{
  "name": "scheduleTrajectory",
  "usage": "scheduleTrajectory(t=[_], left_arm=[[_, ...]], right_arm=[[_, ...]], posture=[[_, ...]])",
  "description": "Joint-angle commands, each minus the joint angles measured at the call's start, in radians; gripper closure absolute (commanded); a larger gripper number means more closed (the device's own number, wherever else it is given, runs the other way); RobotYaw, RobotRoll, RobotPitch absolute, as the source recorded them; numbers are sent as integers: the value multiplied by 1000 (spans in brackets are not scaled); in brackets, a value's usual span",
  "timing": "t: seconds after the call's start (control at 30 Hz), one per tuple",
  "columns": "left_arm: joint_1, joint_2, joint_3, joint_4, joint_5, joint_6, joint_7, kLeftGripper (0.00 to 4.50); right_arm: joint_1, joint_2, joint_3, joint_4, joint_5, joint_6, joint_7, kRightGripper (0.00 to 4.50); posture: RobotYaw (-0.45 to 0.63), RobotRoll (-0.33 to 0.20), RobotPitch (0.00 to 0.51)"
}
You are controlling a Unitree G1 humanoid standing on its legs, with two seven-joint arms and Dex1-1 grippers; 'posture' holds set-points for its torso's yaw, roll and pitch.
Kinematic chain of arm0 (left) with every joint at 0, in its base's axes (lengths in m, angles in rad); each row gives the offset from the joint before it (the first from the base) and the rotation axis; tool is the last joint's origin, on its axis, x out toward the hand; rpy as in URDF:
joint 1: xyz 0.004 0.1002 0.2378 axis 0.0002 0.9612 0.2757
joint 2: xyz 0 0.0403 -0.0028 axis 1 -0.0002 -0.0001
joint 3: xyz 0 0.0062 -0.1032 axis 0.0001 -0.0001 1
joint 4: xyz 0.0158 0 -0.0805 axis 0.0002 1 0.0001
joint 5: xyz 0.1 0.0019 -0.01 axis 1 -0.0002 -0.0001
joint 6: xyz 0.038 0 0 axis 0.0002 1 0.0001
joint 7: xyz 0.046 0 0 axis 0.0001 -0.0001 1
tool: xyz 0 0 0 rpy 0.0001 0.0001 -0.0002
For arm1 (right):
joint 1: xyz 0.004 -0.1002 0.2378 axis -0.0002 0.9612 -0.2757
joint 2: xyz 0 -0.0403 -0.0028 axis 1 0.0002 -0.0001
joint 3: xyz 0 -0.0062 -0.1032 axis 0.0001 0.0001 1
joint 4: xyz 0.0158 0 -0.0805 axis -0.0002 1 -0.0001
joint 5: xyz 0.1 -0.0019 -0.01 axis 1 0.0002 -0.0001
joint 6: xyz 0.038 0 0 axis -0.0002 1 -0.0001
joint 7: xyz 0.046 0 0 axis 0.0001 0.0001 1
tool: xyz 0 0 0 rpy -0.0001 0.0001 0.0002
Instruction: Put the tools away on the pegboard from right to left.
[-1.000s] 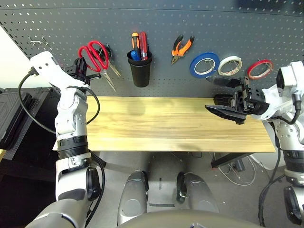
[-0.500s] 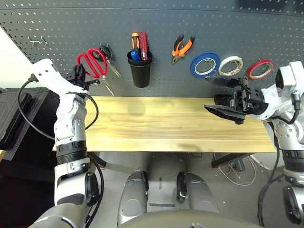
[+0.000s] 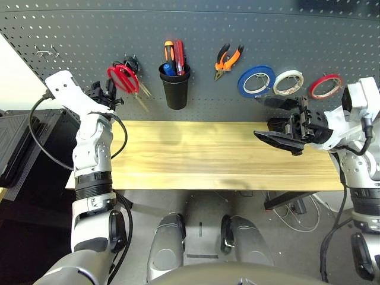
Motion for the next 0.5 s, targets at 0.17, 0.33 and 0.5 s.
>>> scheduleTrajectory(t=[0.17, 0.33, 0.5], left_arm=[[52, 30, -45, 34, 41, 29, -38, 16], [178, 71, -90, -2, 50, -8, -159, 16], [285, 86, -101, -55, 36, -58, -249, 16]], right_arm=[[37, 33, 2, 9, -58, -50, -60, 0], [76, 103, 4, 85, -172, -160, -179, 0], [93, 190, -7, 189, -293, -312, -335, 0]], posture=[[-45, 0, 88], [-42, 0, 93], [-42, 0, 88]])
